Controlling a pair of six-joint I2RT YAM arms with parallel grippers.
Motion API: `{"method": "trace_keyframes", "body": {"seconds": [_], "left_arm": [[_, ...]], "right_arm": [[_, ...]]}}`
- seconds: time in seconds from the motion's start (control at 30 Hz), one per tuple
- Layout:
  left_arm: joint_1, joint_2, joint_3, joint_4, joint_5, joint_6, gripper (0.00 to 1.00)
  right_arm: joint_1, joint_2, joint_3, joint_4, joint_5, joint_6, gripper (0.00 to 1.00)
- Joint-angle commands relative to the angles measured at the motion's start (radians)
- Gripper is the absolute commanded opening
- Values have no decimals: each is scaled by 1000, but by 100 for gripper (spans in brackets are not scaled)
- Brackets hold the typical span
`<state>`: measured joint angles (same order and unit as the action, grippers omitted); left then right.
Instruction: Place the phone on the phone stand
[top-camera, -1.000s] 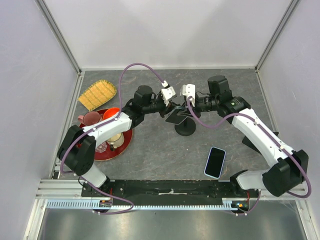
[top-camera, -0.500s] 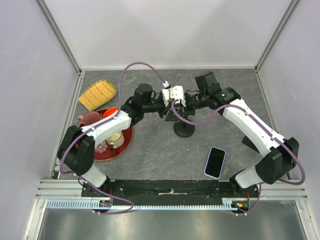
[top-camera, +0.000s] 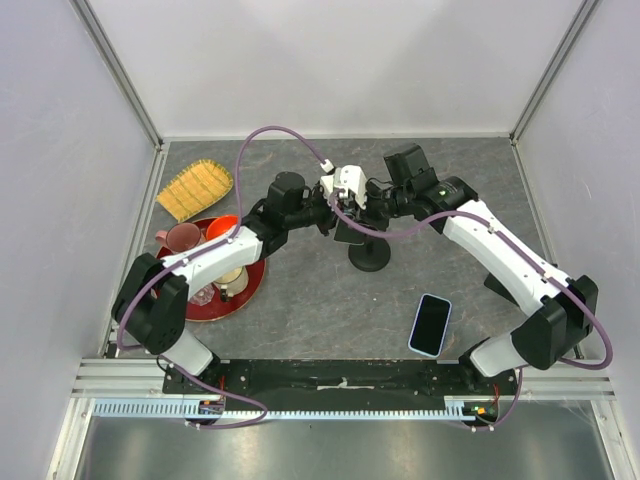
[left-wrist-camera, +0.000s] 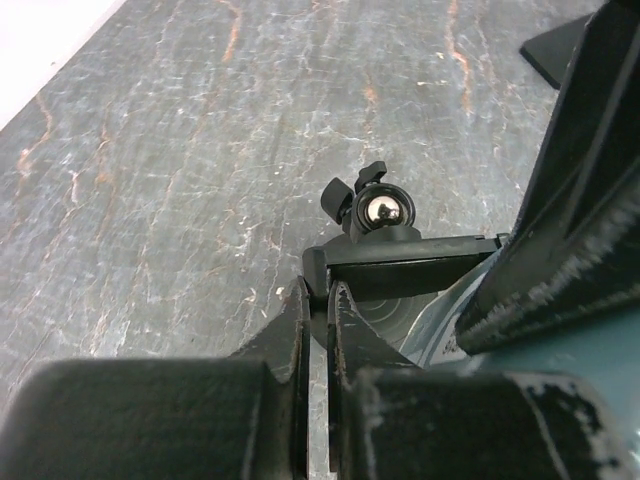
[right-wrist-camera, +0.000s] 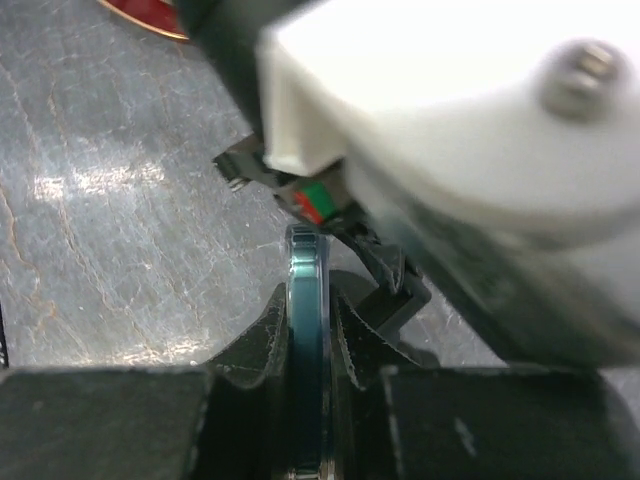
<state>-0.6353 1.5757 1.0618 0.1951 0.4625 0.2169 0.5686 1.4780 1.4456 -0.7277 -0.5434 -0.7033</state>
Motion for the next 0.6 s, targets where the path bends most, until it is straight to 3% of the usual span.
{"method": "trace_keyframes", "body": {"seconds": [0.0,0.23,0.37,0.5,0.57], "left_arm": [[3,-60,-34,90,-300,-108,2],[3,-124,-103,112,-567,-295,2],[-7,-174,-149,118,-683,-344,2],[-56,-181,-132,50,-841,-320,2],[-82,-186,-118,30,-901,-309,2]], "right_arm": [[-26,-18,-51,47,218,267,0],[-53,-41,-160,70,316,488,0],[-55,-70,-211,115,544,637,0],[19,-68,-176,73,837,673,0],[24,-77,-177,76,896,695,0]]}}
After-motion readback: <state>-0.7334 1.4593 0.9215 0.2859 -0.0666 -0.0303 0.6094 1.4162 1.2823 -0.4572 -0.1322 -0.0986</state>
